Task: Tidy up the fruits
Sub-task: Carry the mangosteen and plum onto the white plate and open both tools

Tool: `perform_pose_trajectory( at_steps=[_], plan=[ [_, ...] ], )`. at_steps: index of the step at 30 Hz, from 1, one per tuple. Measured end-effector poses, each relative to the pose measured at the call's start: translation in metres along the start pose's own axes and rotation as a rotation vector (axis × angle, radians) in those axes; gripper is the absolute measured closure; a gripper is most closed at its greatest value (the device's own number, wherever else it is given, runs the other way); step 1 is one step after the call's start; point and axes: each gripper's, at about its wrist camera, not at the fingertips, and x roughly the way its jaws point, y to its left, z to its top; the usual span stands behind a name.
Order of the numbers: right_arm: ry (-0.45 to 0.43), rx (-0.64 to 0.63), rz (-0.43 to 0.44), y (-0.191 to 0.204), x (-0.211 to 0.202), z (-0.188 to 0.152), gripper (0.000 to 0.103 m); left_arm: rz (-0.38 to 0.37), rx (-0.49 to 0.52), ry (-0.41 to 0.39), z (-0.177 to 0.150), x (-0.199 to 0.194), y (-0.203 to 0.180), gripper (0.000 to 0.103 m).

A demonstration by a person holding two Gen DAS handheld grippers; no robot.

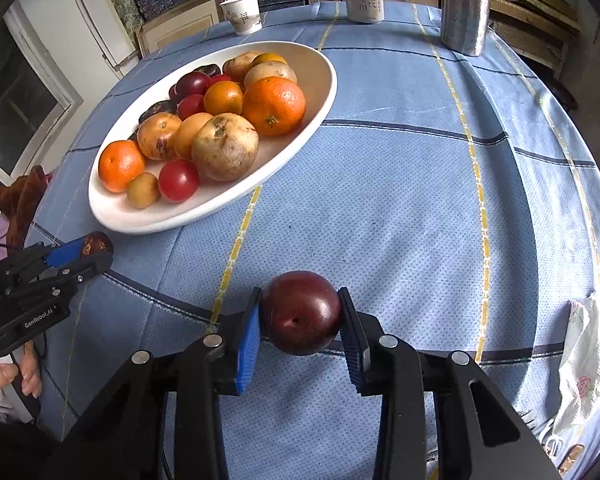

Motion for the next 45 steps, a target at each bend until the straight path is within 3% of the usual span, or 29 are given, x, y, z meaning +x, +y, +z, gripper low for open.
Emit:
perform_pose_trajectory(
  at_steps=[4,14,20,23,29,32,36,45],
  plan=[
    [0.013,-0.018,0.029,0.015,-0.003,-0.008,0.067,0.001,-0.002,0.001,-0.001,0.0,-0.001,0.061],
    [0.056,-0.236,0.099,0.088,-0.001,-0.028,0.067,-0.001,0.031,0.007,-0.004,-0.004,-0.012,0.061],
    [-0.008,-0.251,0.093,0.096,-0.025,-0.011,0.067,0.02,0.034,-0.052,0.012,-0.028,-0.012,0.061],
    [-0.075,-0.235,0.086,0.089,-0.049,0.012,0.067,0.03,0.023,-0.111,0.034,-0.05,-0.005,0.061],
    [-0.281,-0.212,0.078,0.079,-0.114,0.085,0.067,0.046,0.007,-0.266,0.117,-0.104,0.013,0.061],
    [-0.337,-0.202,0.084,0.077,-0.127,0.114,0.067,0.065,0.015,-0.312,0.156,-0.116,0.017,0.061],
    [-0.349,-0.195,0.087,0.075,-0.111,0.144,0.067,0.071,0.021,-0.302,0.175,-0.099,0.014,0.061],
    [-0.188,-0.166,0.09,0.068,-0.015,0.151,0.067,0.066,0.004,-0.118,0.163,0.003,0.015,0.061]
  ],
)
